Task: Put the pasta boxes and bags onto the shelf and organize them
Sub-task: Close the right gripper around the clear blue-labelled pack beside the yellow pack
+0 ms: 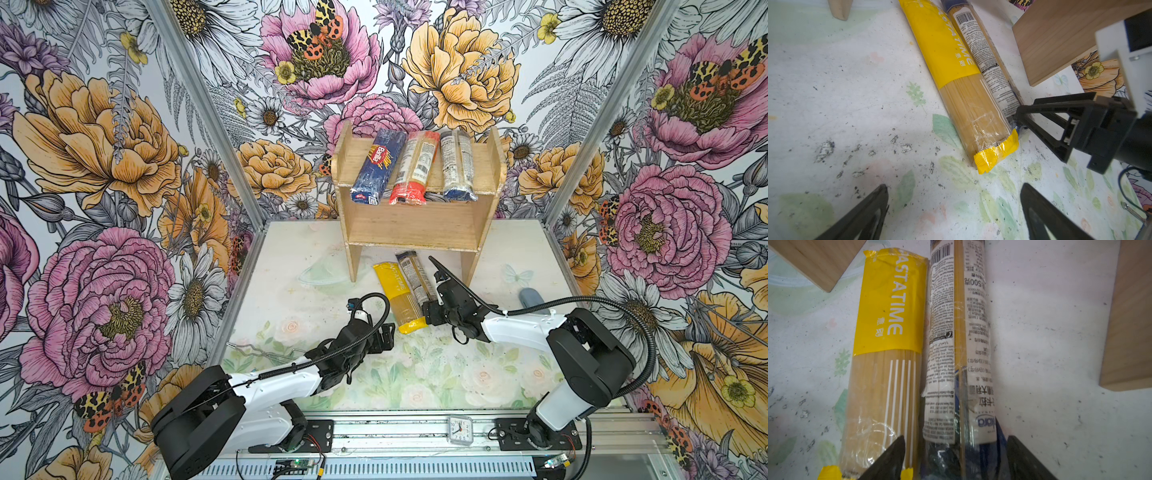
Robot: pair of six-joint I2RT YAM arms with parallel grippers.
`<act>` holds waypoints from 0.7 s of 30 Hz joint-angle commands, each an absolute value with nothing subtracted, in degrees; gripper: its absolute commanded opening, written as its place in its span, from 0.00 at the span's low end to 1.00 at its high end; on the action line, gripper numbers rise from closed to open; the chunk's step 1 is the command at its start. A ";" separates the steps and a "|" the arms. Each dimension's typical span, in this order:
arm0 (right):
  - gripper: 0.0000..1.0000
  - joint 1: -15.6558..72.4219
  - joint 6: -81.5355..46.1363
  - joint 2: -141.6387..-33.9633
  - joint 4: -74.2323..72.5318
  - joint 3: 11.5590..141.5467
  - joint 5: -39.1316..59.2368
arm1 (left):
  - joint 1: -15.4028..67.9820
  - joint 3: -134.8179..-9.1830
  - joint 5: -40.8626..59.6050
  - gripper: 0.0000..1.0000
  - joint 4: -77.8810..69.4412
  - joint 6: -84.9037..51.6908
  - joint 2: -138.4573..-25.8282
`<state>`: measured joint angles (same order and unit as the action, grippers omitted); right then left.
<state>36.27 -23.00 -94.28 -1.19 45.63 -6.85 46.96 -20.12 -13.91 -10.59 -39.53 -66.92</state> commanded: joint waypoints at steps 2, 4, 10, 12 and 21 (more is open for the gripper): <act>0.78 35.82 -21.70 -96.67 -2.85 47.26 -7.57 | 46.08 -18.68 -13.25 0.99 -10.00 -38.61 -64.21; 0.77 35.90 -21.80 -97.23 -4.01 46.86 -7.43 | 45.74 -18.29 -13.46 0.99 -9.35 -38.63 -63.06; 0.77 36.10 -21.56 -99.80 -5.52 46.40 -6.88 | 44.56 -16.78 -13.71 0.99 -7.20 -38.87 -59.16; 0.77 36.45 -22.03 -100.97 -5.90 46.43 -6.61 | 44.26 -16.42 -13.44 0.99 -6.64 -38.60 -57.89; 0.75 40.82 -23.41 -104.68 -6.47 46.17 -8.67 | 43.33 -15.94 -13.44 0.99 -3.76 -38.37 -54.66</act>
